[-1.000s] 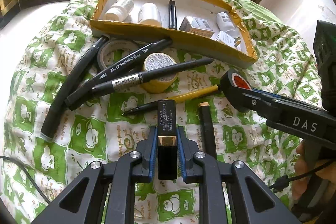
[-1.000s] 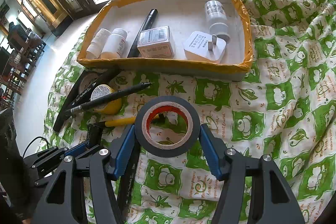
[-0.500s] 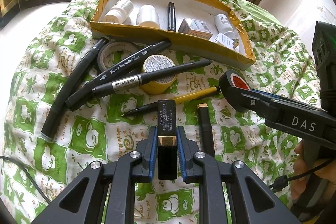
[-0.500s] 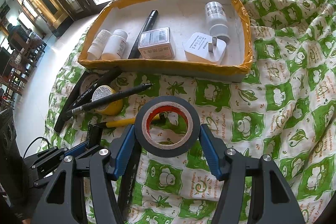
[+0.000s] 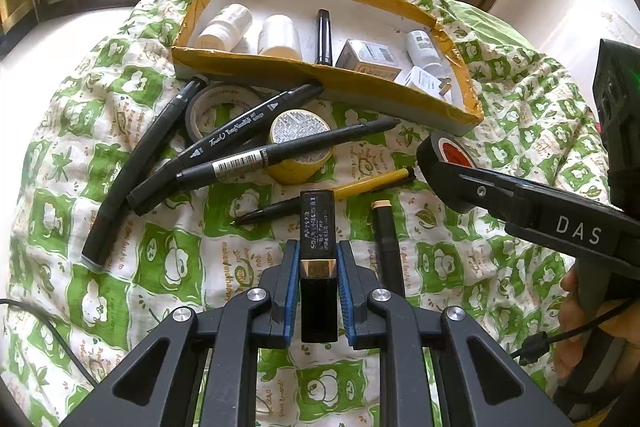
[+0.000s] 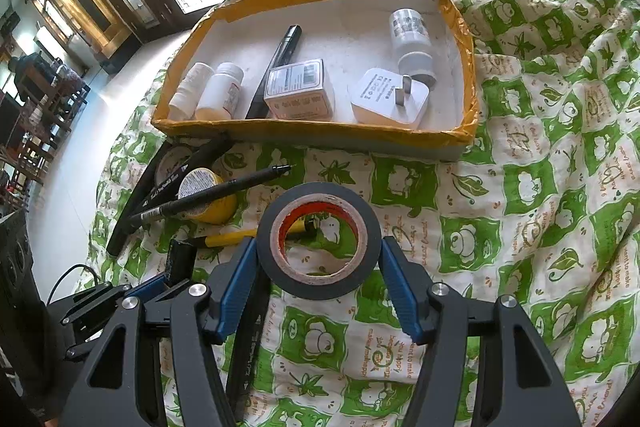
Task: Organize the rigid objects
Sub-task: 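Lift the tube with the left tool while the right tool lifts the tape roll, then carry the tube with the left tool while the right tool carries the tape over the tray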
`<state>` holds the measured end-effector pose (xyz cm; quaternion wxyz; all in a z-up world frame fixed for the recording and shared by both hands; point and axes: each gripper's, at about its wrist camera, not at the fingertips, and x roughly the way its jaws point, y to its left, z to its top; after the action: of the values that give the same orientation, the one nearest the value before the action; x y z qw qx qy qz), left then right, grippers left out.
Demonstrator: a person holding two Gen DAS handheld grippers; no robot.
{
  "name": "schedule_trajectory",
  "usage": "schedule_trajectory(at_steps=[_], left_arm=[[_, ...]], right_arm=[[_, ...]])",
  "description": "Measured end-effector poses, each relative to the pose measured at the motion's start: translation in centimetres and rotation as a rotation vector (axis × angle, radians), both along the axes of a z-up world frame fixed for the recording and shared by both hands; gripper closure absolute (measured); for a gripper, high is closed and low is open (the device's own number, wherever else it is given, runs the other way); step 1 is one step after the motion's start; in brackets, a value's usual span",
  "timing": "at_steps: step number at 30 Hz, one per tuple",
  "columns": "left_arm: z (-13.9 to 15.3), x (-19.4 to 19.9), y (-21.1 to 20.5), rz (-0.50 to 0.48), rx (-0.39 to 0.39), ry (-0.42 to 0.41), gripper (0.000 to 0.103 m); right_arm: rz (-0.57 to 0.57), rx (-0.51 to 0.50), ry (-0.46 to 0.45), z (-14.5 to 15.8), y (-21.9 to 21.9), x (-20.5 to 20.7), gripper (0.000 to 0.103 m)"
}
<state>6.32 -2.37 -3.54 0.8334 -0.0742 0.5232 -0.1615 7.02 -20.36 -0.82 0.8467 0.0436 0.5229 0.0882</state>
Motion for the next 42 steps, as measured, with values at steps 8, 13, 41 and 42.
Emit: schedule_trajectory(at_steps=[8,13,41,42], left_arm=[[1.0,-0.1,-0.1,-0.012,-0.008,-0.019,0.086],[1.8,0.0,-0.2,-0.016,-0.014,-0.034,0.086],[6.4,3.6,-0.3,0.008,-0.004,-0.104,0.086],[6.6,3.8,-0.5,0.009,0.003,-0.106,0.086]], right_arm=[[0.001,0.004,-0.004,0.2,-0.1,-0.1,0.042],[-0.001,0.009,-0.009,0.4,-0.2,-0.1,0.042],[-0.043,0.050,-0.084,3.6,-1.5,1.1,0.042],[-0.049,0.056,-0.092,4.0,-1.7,1.3,0.042]])
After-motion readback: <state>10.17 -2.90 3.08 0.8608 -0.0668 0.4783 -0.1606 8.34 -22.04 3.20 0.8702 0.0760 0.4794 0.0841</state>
